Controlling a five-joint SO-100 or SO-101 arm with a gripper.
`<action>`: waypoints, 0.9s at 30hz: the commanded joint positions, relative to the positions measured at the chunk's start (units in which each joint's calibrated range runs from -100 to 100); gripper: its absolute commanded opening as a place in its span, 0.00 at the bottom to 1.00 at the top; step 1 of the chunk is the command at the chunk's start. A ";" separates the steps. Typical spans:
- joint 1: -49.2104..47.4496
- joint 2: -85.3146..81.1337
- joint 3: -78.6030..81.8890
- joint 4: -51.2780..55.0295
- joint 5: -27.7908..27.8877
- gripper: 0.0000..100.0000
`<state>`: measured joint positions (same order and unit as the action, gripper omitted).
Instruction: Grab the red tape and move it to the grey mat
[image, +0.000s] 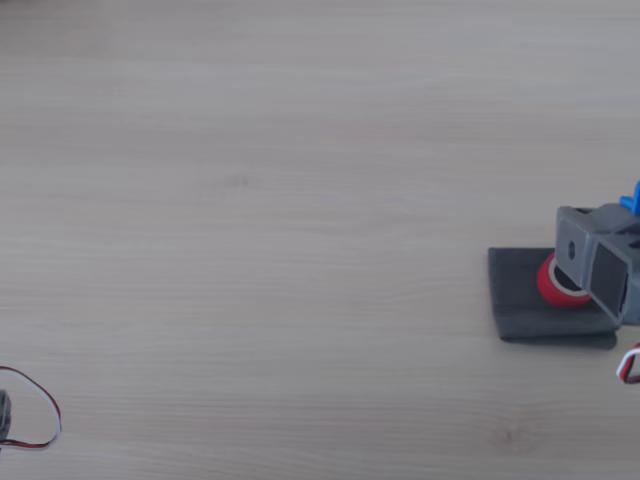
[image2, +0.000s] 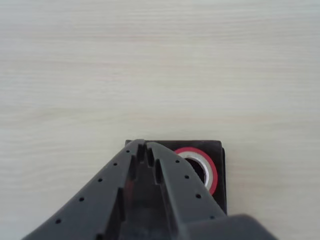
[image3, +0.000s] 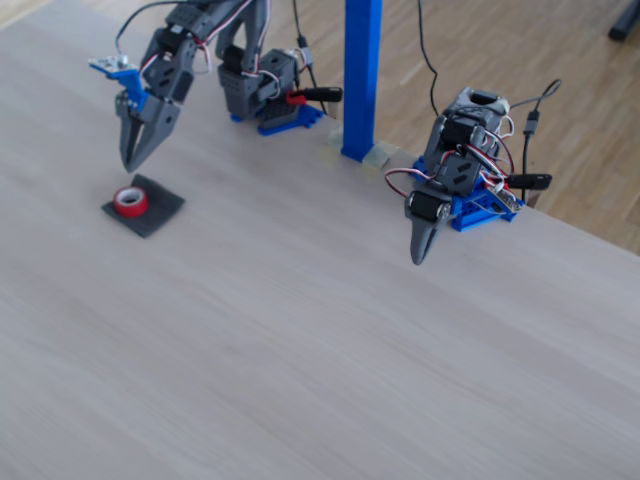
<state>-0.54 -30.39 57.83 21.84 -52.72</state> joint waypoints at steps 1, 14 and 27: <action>0.36 -8.84 5.02 0.04 -0.09 0.02; 4.51 -36.07 29.88 0.13 -1.76 0.02; 5.05 -55.16 41.81 14.04 -3.59 0.02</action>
<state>4.10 -81.77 98.12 33.05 -55.98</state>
